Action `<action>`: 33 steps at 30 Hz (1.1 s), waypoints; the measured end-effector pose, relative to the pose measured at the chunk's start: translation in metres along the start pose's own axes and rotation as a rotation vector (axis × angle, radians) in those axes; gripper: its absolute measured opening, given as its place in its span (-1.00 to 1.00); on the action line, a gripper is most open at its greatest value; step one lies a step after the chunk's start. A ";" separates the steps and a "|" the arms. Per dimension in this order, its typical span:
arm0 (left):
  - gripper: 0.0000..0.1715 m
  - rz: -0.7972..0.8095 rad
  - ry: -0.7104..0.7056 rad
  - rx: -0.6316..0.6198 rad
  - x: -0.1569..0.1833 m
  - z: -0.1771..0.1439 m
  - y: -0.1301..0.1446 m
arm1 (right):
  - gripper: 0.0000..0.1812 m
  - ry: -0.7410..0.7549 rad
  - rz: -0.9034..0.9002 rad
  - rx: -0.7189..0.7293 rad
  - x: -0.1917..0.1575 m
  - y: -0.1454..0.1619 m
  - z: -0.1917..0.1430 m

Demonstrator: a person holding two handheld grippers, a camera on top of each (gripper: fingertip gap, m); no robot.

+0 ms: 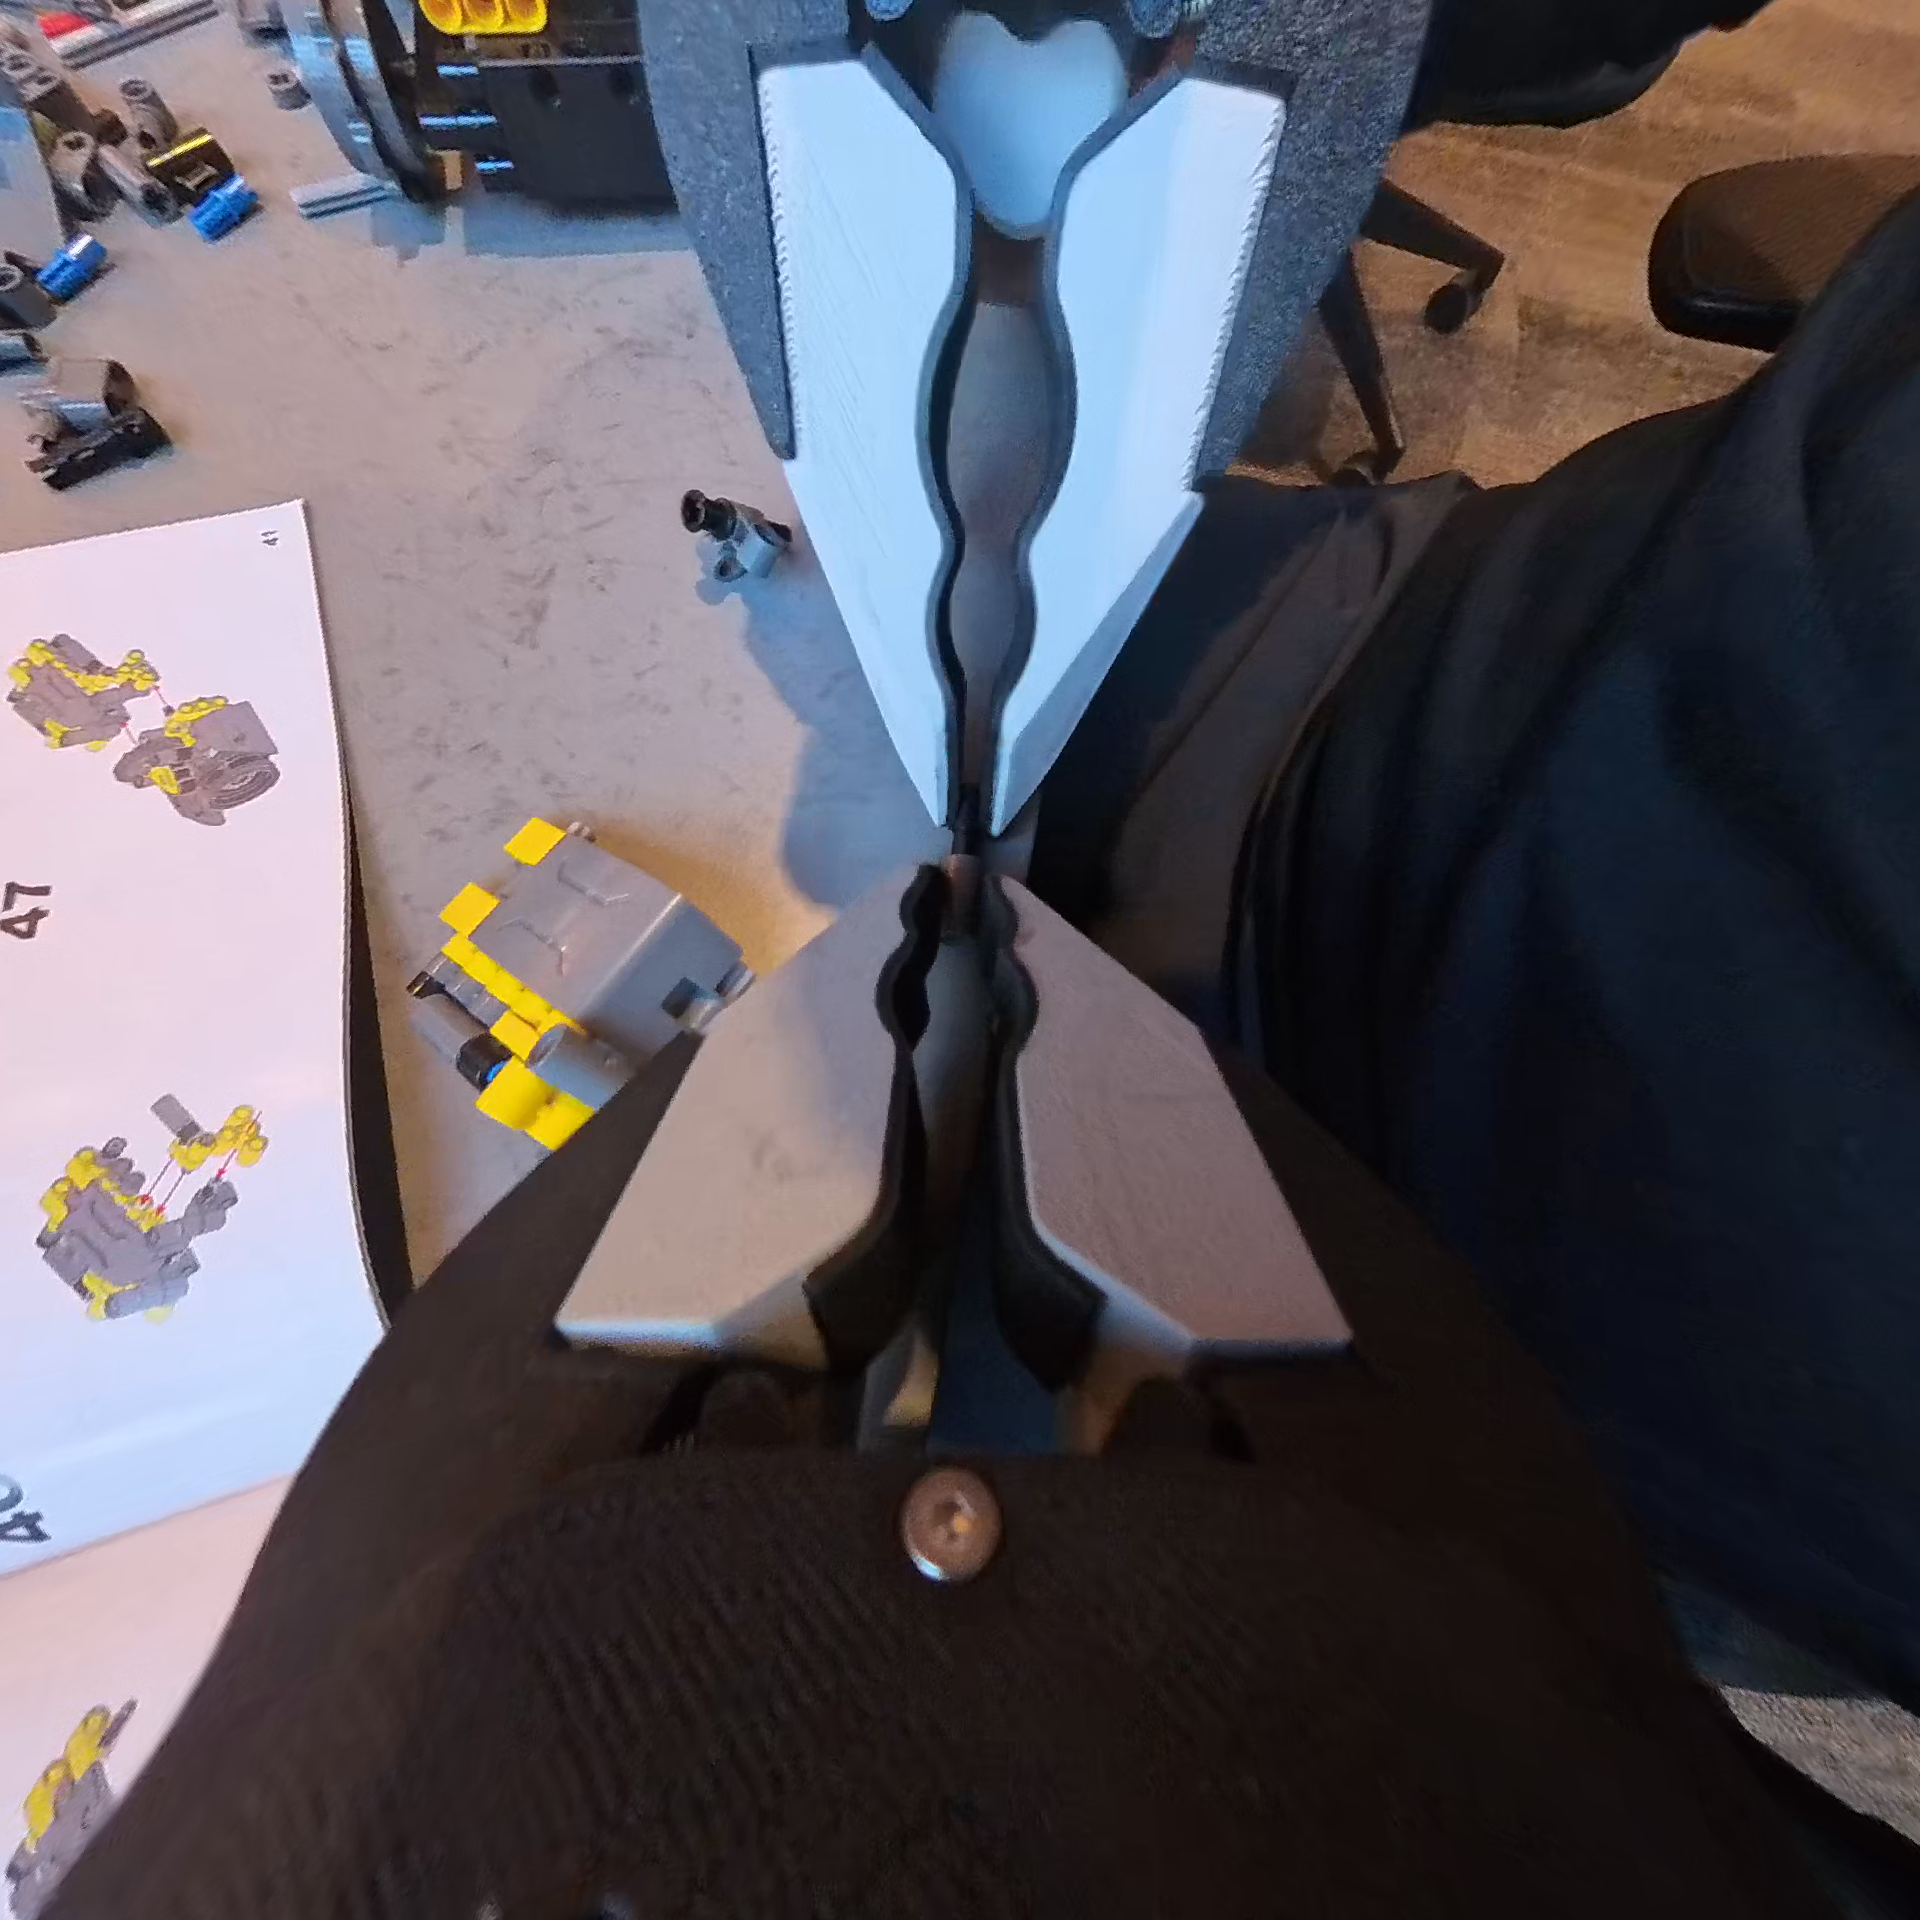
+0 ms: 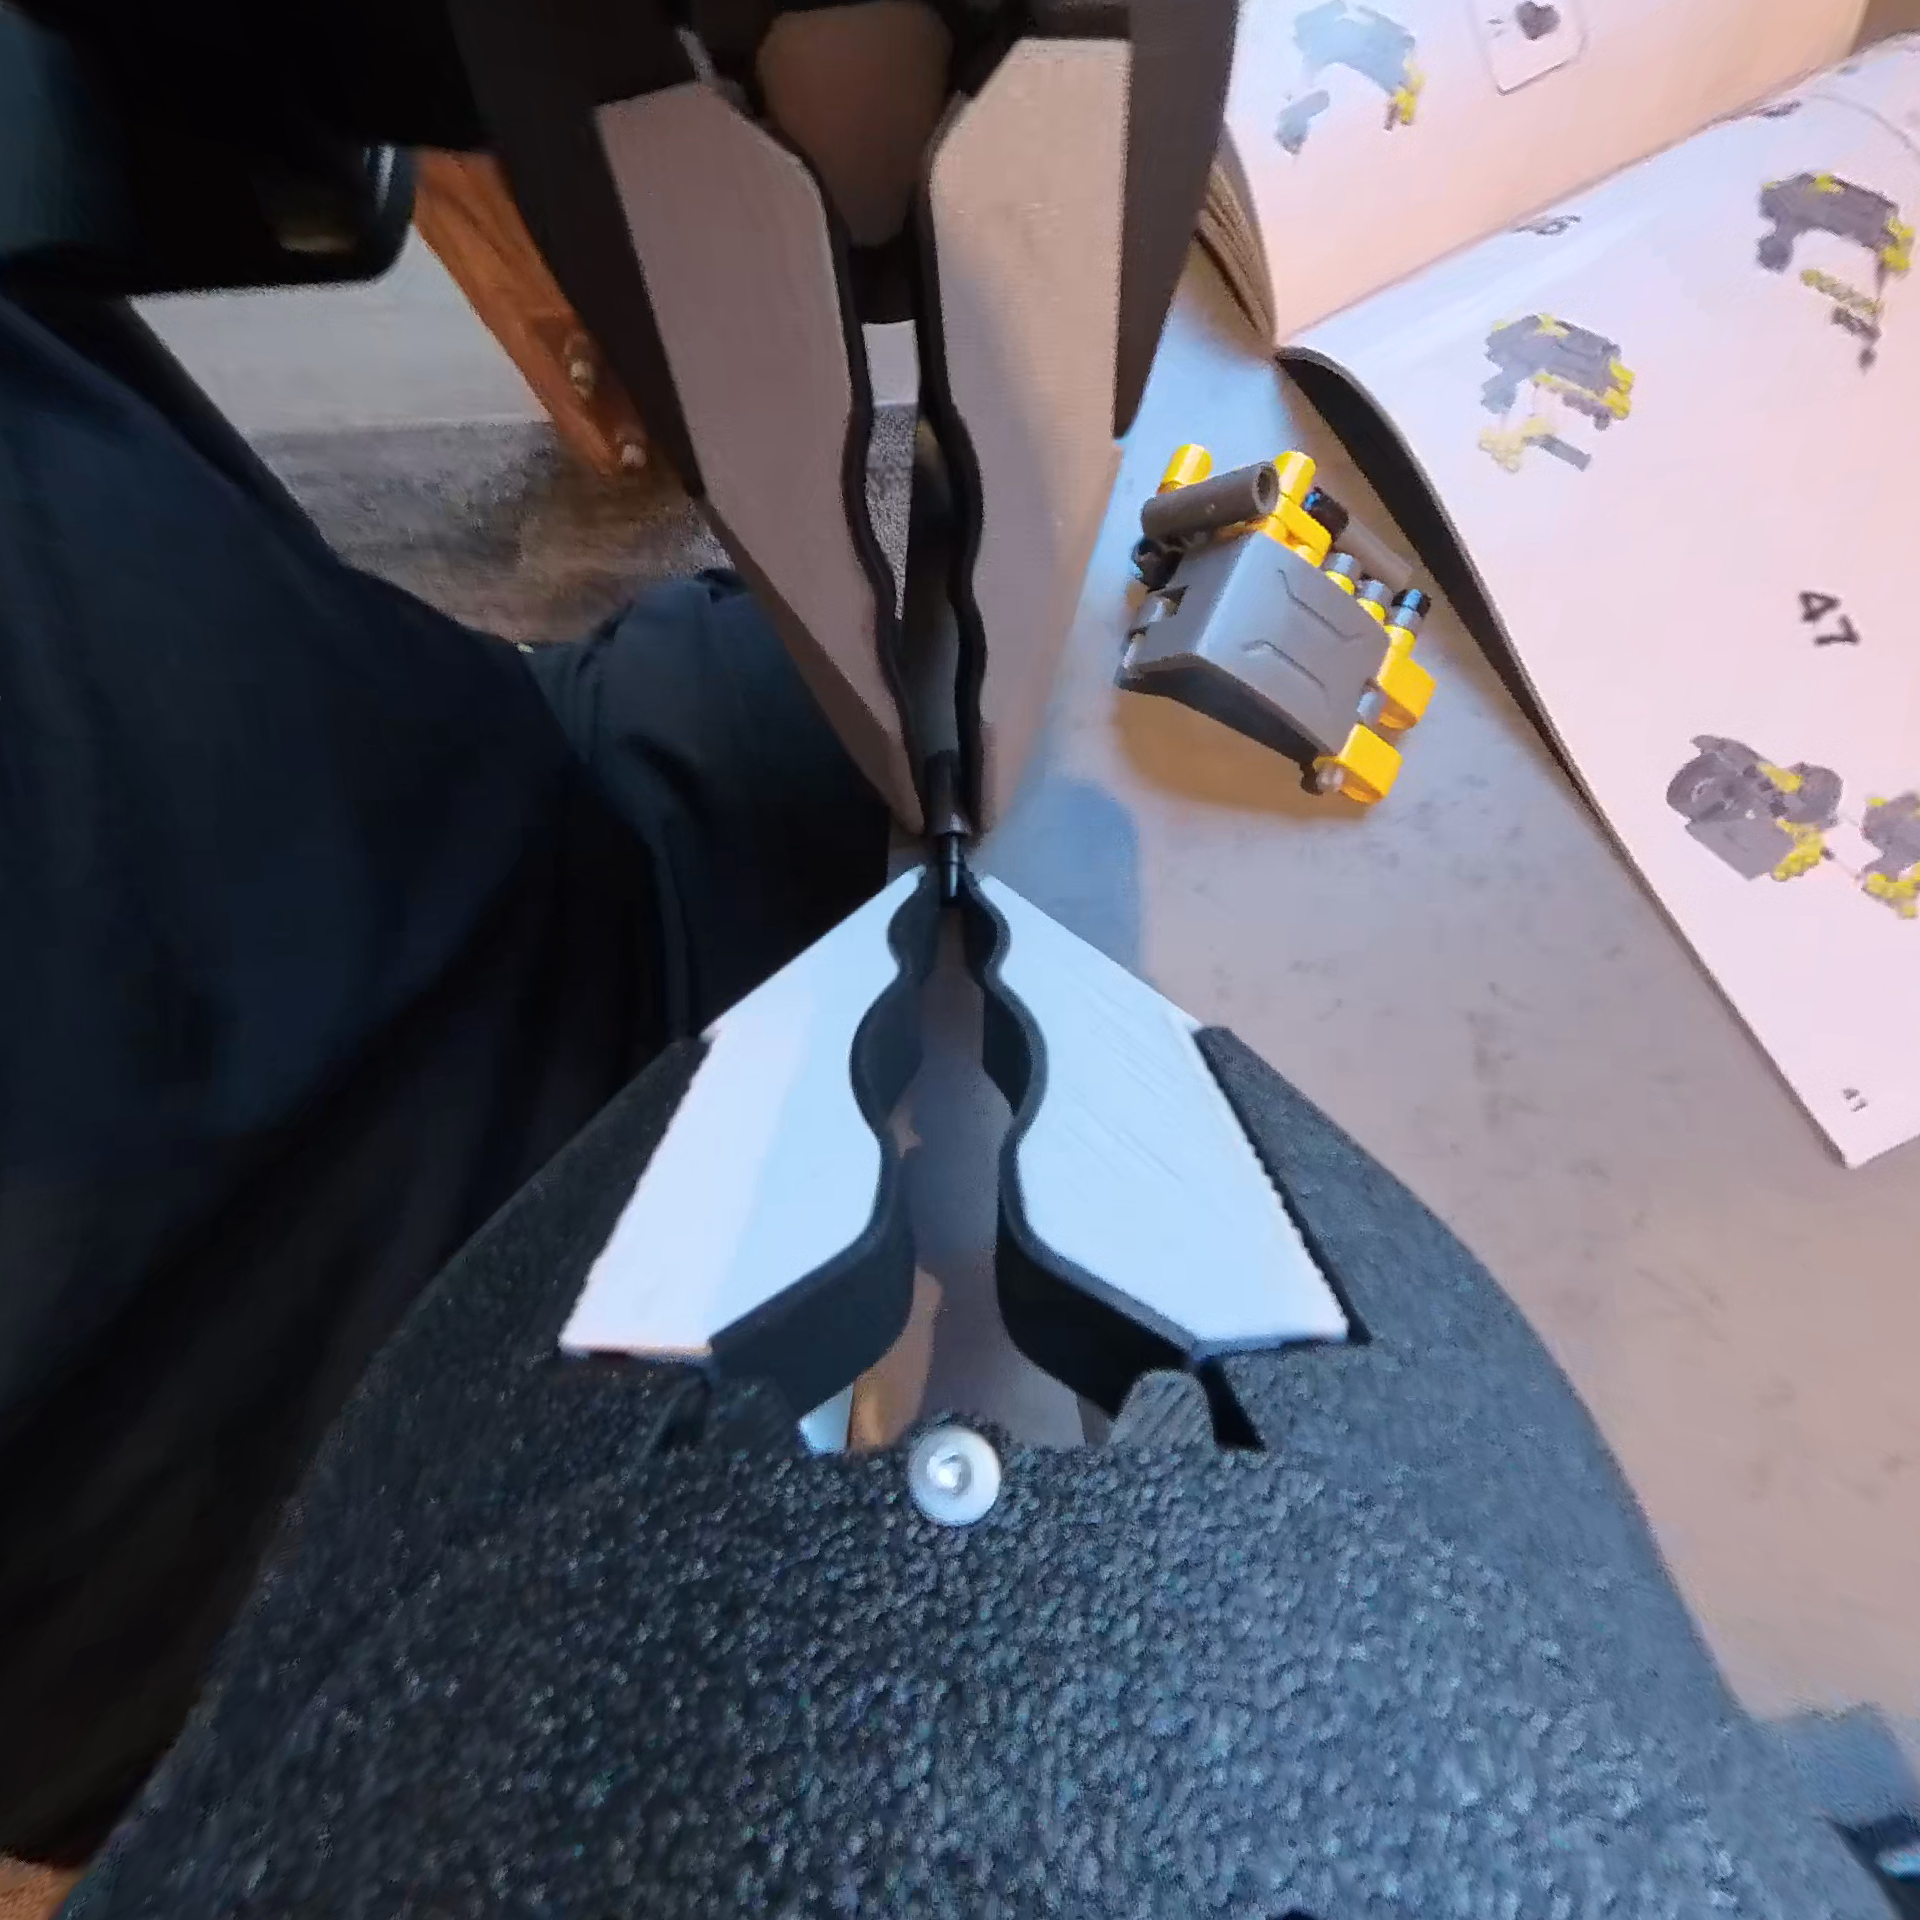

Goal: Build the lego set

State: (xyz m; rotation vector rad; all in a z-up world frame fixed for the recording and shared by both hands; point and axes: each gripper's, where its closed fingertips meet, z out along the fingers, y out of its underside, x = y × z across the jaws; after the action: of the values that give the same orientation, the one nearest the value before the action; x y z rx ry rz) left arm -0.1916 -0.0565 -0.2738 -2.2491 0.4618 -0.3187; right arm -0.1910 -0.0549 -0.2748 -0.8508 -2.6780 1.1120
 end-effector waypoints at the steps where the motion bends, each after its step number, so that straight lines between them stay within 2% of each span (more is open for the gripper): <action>1: -0.92 -0.002 -0.005 0.001 -0.001 0.000 0.000 | -0.98 0.001 0.028 0.010 0.000 0.000 0.000; 11: -0.93 -0.049 -0.034 0.041 -0.007 -0.004 -0.002 | -0.98 0.064 0.181 0.088 0.005 -0.005 -0.001; 23: -0.93 0.001 0.026 0.121 0.005 -0.013 -0.008 | -0.97 0.004 0.074 0.134 -0.007 -0.017 -0.002; 30: -0.93 0.044 -0.027 0.053 0.002 -0.004 -0.001 | -0.96 0.049 0.026 0.045 -0.004 -0.006 0.004; 33: -0.93 0.027 -0.033 0.065 0.000 -0.005 -0.002 | -0.96 0.073 0.023 0.041 -0.001 -0.004 -0.001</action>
State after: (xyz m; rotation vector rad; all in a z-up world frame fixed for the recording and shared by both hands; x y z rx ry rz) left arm -0.1925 -0.0582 -0.2690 -2.1802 0.4575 -0.2781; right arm -0.1916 -0.0571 -0.2711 -0.8989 -2.5843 1.1144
